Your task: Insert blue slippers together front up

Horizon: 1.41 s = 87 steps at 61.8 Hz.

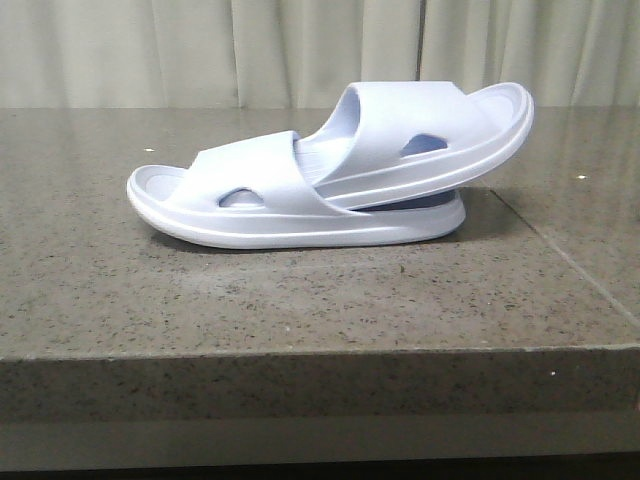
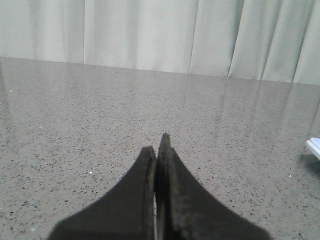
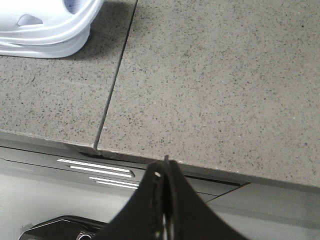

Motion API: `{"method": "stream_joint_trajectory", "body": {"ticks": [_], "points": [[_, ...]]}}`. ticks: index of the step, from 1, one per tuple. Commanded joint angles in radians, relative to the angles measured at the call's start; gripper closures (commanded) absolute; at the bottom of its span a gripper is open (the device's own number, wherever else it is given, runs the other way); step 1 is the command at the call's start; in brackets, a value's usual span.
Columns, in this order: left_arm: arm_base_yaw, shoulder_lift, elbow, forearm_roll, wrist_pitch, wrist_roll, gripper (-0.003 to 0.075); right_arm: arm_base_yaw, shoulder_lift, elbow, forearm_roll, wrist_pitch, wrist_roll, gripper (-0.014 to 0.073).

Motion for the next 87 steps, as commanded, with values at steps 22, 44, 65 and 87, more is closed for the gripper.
{"method": "stream_joint_trajectory", "body": {"ticks": [22,44,65,87], "points": [[0.0,-0.019,0.005,0.002,-0.122,-0.012,0.0741,-0.003,0.006,-0.02,0.01,-0.052,-0.002,0.0712],[0.0,-0.018,0.005,-0.057,-0.199,0.07,0.0741,-0.003,0.006,-0.02,0.01,-0.052,-0.002,0.0712],[-0.042,-0.018,0.005,-0.057,-0.19,0.072,0.0741,-0.003,0.006,-0.02,0.01,-0.052,-0.002,0.0712],[-0.048,-0.018,0.005,-0.059,-0.19,0.072,0.0741,-0.003,0.006,-0.02,0.01,-0.052,-0.002,0.0712]]}}
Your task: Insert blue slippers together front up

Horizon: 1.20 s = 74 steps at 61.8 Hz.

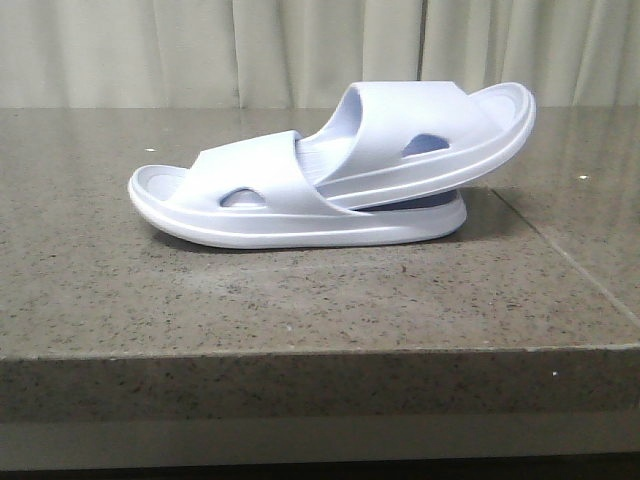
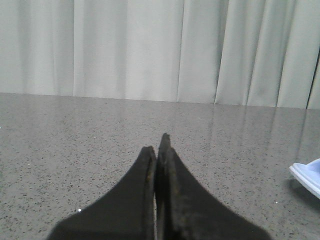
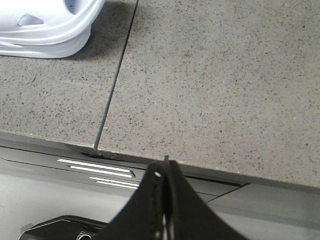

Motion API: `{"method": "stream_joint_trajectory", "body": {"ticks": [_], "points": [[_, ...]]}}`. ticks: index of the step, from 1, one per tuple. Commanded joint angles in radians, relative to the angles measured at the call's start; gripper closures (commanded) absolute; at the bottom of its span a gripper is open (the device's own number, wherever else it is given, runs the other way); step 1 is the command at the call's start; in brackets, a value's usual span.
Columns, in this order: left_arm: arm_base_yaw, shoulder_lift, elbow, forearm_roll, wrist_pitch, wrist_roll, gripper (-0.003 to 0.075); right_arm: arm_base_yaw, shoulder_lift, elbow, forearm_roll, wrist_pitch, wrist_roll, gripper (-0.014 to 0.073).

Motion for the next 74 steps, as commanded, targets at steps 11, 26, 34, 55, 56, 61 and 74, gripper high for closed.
{"method": "stream_joint_trajectory", "body": {"ticks": [11,26,34,55,56,61,74], "points": [[-0.008,-0.018,0.005,-0.01,-0.084,0.002,0.0741,-0.003,0.006,-0.02,0.01,-0.052,-0.002,0.0712],[-0.008,-0.018,0.005,-0.01,-0.084,0.002,0.0741,-0.003,0.006,-0.02,0.01,-0.052,-0.002,0.0712],[-0.008,-0.018,0.005,-0.01,-0.084,0.002,0.0741,-0.003,0.006,-0.02,0.01,-0.052,-0.002,0.0712],[-0.008,-0.018,0.005,-0.01,-0.084,0.002,0.0741,0.052,-0.14,0.206,-0.069,-0.476,-0.005,0.0712],[-0.008,-0.018,0.005,-0.01,-0.084,0.002,0.0741,0.054,-0.151,0.226,-0.073,-0.507,-0.005,0.0712],[-0.008,-0.018,0.005,-0.01,-0.084,0.002,0.0741,0.054,-0.213,0.344,-0.076,-0.654,-0.005,0.0712],[-0.008,-0.018,0.005,-0.01,-0.084,0.002,0.0741,0.027,-0.379,0.587,-0.072,-0.904,-0.004,0.0712]]}}
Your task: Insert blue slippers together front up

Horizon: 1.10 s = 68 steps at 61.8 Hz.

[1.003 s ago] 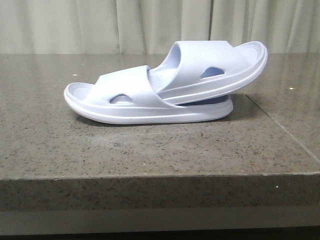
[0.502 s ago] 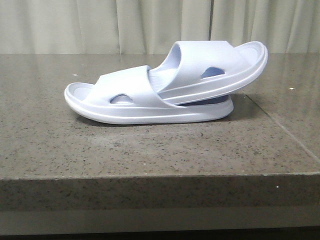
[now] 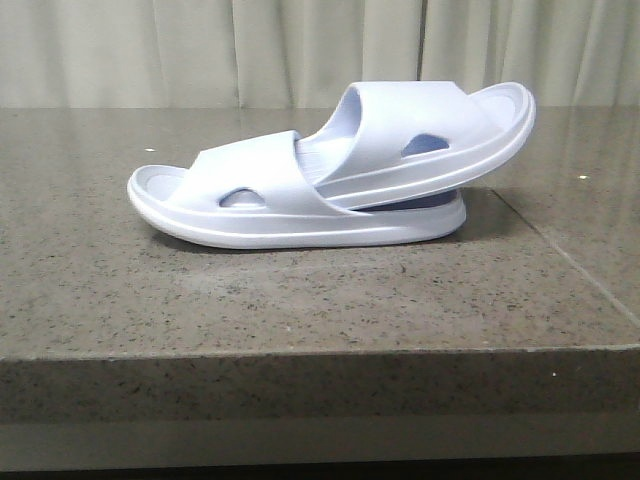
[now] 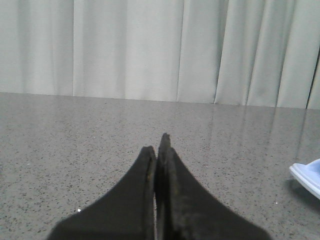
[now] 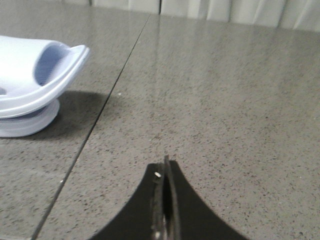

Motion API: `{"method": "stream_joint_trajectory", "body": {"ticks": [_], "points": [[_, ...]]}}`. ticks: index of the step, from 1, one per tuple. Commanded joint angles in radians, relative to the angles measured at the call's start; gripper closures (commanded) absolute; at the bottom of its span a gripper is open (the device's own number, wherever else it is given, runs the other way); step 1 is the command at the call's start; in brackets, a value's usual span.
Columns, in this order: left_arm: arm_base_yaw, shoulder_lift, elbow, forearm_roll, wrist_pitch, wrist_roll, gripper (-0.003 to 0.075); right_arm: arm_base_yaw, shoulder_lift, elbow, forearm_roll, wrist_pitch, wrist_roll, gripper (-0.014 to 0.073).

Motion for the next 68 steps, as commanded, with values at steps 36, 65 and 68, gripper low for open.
{"method": "stream_joint_trajectory", "body": {"ticks": [36,65,68], "points": [[-0.008,-0.018,0.005,-0.008,-0.084,0.002,0.0741,-0.029,-0.207,0.288,0.026,-0.414,-0.004,0.0712],[-0.008,-0.018,0.005,-0.008,-0.084,0.002,0.0741,-0.029,-0.206,0.288,0.026,-0.414,-0.004,0.0712],[-0.008,-0.018,0.005,-0.008,-0.084,0.002,0.0741,-0.029,-0.206,0.288,0.026,-0.414,-0.004,0.0712]]}}
